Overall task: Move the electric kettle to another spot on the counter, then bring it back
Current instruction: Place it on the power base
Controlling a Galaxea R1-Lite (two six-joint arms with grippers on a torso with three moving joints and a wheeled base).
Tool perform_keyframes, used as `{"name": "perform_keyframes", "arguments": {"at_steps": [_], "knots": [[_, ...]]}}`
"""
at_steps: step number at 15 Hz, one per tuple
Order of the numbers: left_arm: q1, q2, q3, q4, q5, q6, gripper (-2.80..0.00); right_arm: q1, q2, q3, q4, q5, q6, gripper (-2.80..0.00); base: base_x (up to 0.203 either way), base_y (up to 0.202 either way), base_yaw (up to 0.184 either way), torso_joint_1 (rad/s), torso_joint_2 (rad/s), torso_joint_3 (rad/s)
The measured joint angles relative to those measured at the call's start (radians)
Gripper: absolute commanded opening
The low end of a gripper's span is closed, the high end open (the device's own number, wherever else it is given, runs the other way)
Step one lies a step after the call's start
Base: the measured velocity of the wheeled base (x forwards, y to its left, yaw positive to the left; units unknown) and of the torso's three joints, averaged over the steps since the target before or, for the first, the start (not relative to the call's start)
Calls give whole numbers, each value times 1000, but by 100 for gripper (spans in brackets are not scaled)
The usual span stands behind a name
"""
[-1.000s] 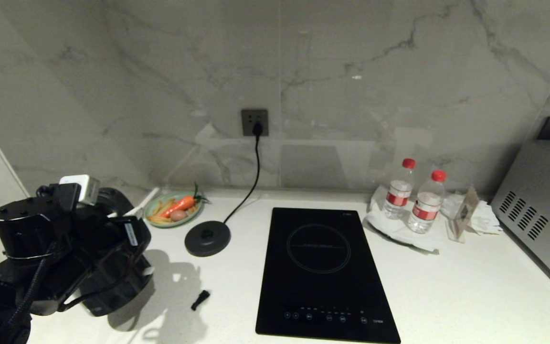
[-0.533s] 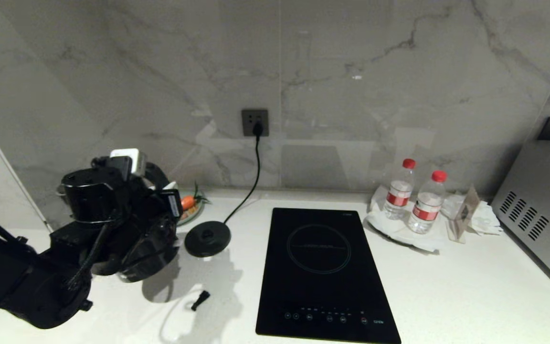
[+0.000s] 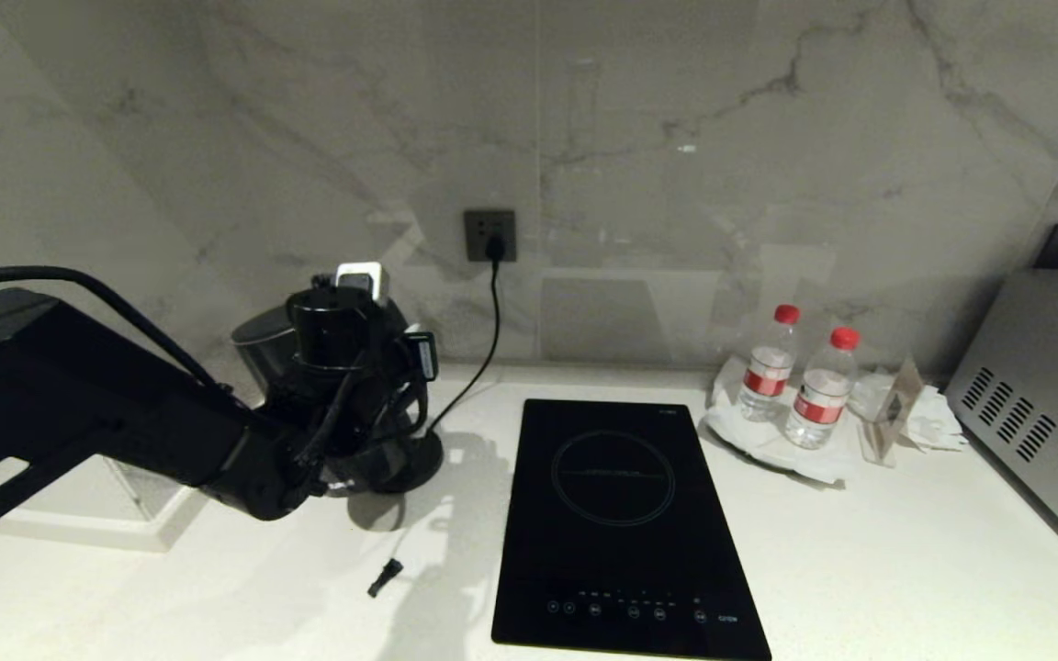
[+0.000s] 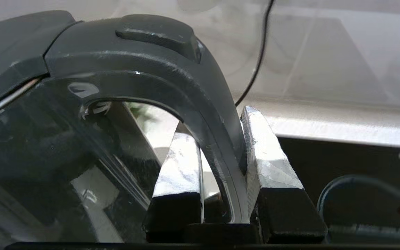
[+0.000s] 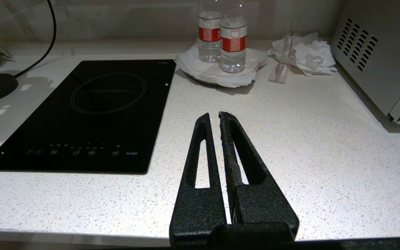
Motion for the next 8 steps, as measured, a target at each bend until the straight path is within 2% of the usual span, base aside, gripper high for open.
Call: {"name": "perform_keyframes", "arguments": {"at_steps": [8], "knots": [[-55,233,-296,84,70,2,-280,0,0,0,0,0,1,-280,0,0,0,0,0,0]]}}
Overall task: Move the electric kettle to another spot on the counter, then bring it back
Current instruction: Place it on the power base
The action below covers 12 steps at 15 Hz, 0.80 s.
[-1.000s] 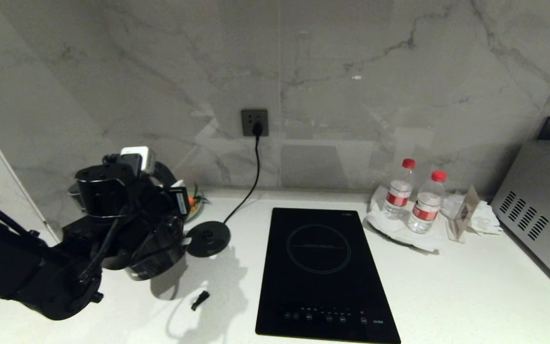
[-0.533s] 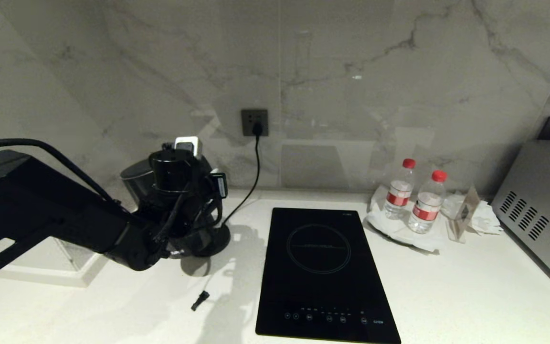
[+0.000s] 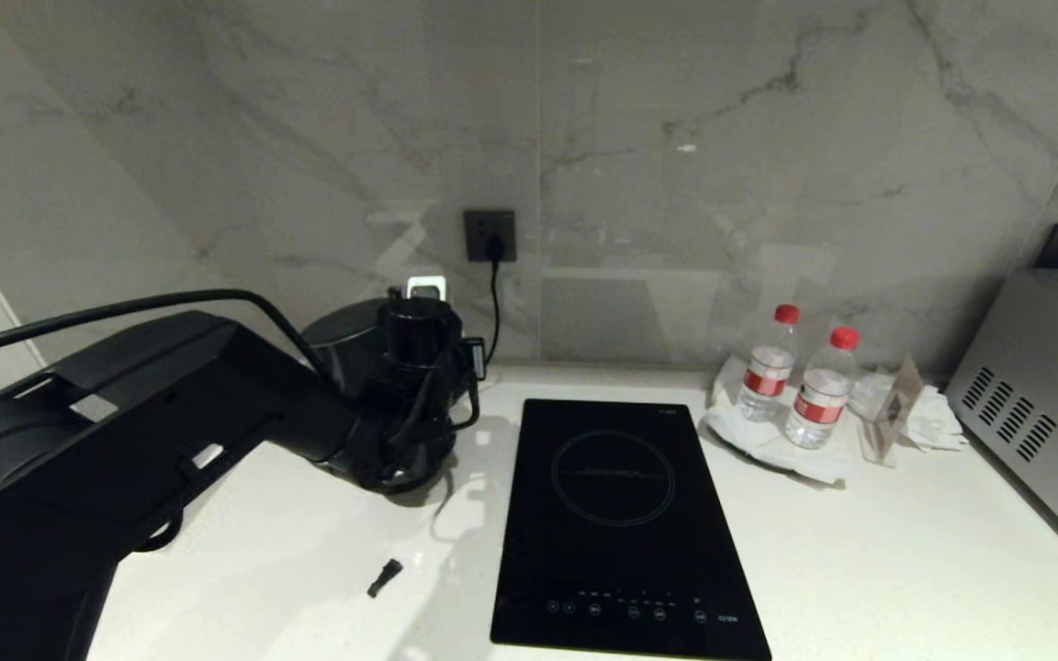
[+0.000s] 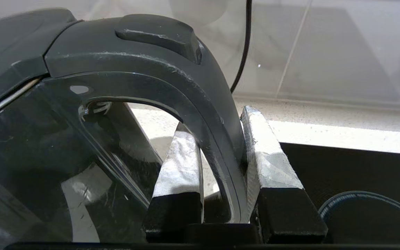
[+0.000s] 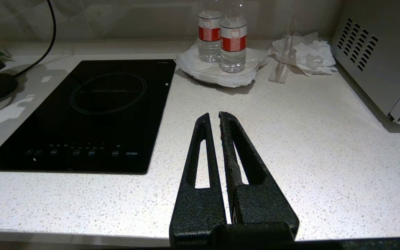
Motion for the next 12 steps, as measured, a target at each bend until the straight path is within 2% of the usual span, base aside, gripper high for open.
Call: {"name": "perform_keyframes", "arguments": {"at_steps": [5,8,12], "knots": [[-1,107,-137,46,9,9,-280,0,0,0,0,0,-1,-280,0,0,0,0,0,0],[6,156,-183,47,22,33,-280,0,0,0,0,0,0,-280,0,0,0,0,0,0],[14,184,-205,48,22,36,-280,0,0,0,0,0,0,-280,0,0,0,0,0,0]]}}
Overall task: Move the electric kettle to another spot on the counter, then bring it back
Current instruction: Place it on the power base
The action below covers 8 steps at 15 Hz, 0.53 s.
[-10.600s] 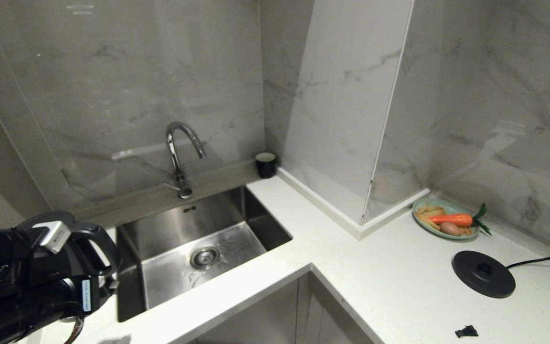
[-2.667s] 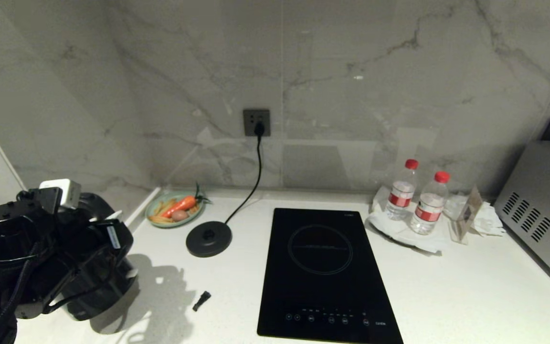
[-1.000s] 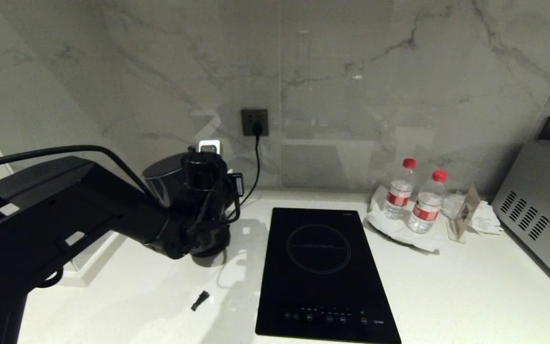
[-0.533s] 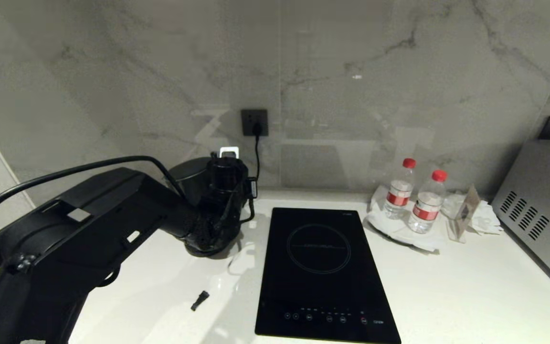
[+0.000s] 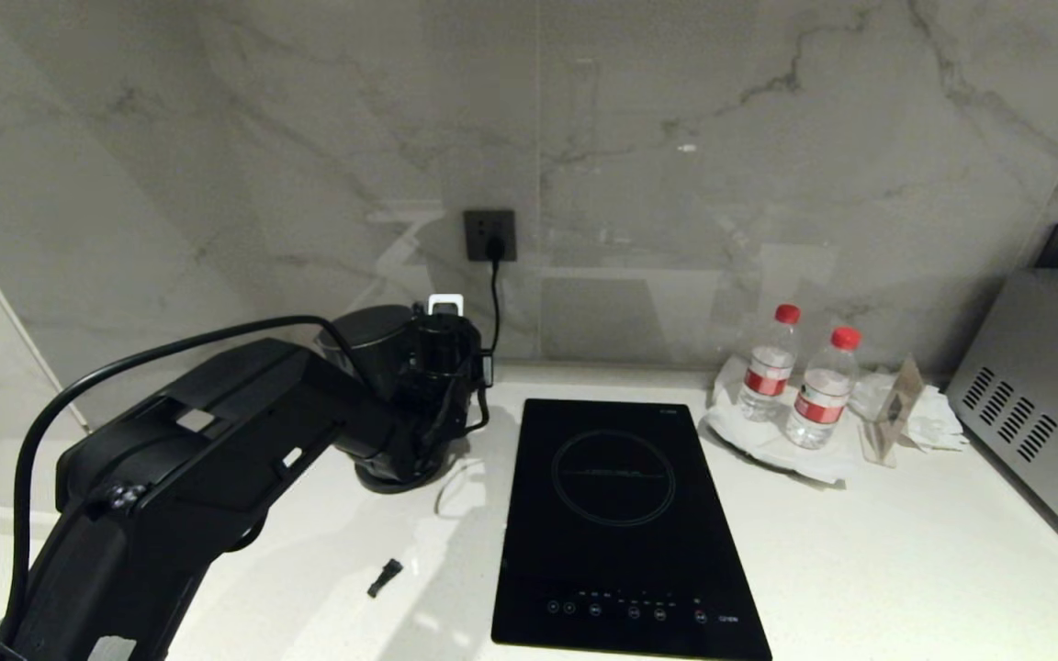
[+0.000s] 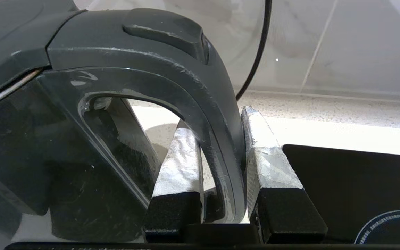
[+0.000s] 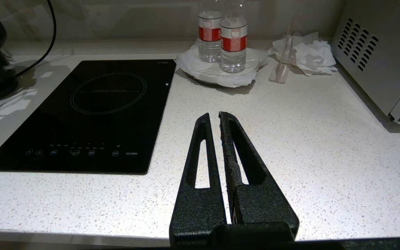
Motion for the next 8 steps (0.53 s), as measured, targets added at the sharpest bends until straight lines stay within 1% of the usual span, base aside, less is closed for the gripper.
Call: {"name": "perform_keyframes", "arguments": {"at_steps": [5,8], "knots": [[20,16,2,-2,0,11,-280,0,0,0,0,0,-1,-280,0,0,0,0,0,0],[27,13,29,-12,-1,11,-280,0,0,0,0,0,0,-280,0,0,0,0,0,0]]}}
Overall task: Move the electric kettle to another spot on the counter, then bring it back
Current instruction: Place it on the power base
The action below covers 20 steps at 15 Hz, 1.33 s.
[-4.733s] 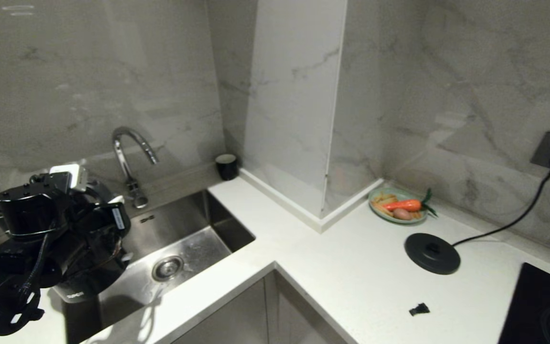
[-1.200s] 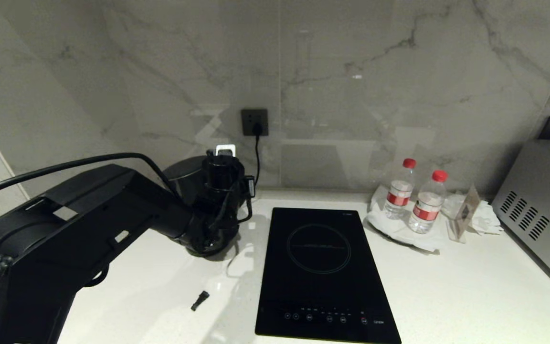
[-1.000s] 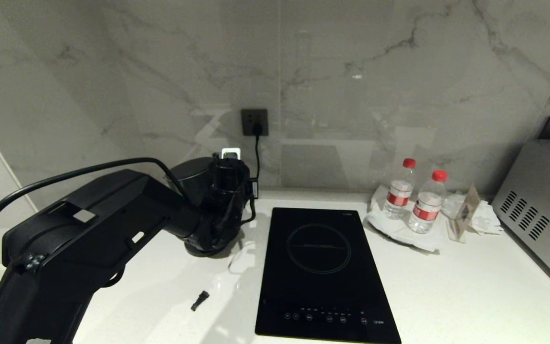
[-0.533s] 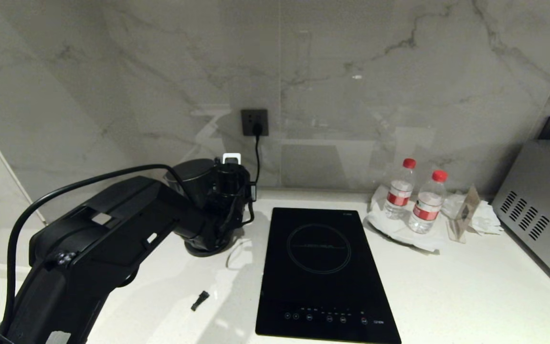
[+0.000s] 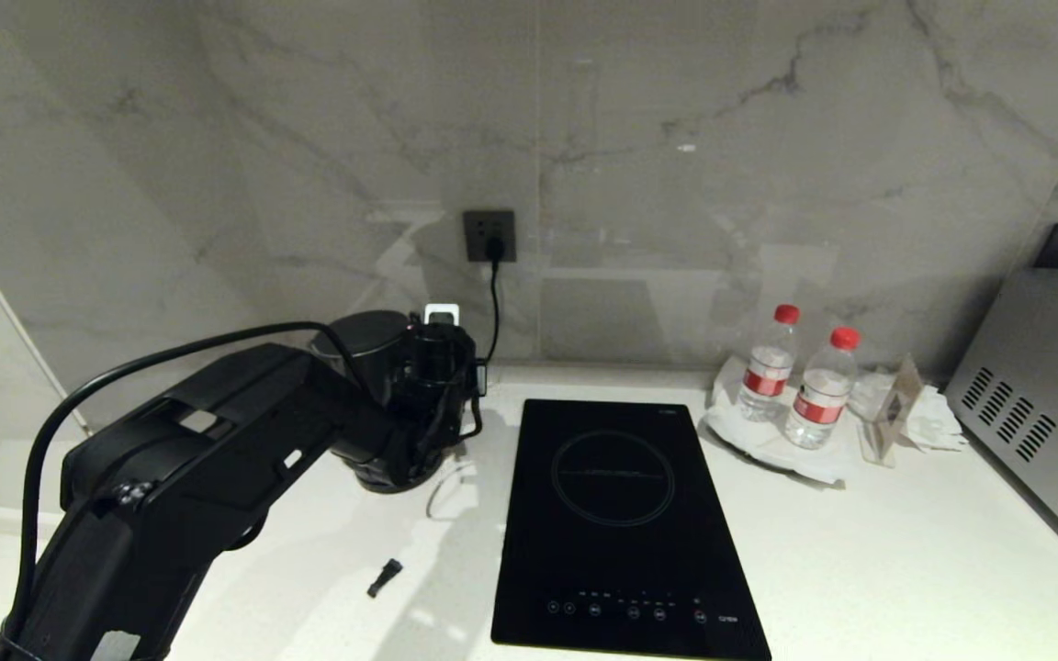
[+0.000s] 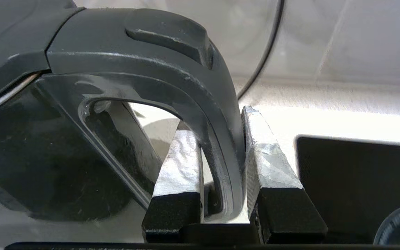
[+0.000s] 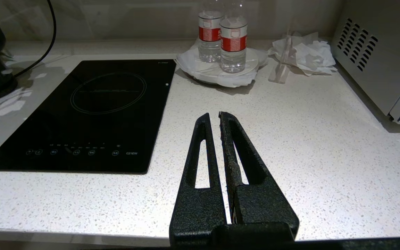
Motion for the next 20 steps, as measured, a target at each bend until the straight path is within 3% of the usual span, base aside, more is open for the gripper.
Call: {"name": "perform_keyframes", "arguments": {"at_steps": [10,11,17,20], "knots": [[-31,-25,101,-44,10,-2,-280,0,0,0,0,0,0,-280,0,0,0,0,0,0],[-33,-26,102,-44,11,-2,0,0,0,0,0,0,0,-280,0,0,0,0,0,0],[-45,-36,104,-45,14,-1,0,0,0,0,0,0,0,-280,0,0,0,0,0,0],[-46,-52,159,-46,10,-5,0,0,0,0,0,0,0,-280,0,0,0,0,0,0]]}}
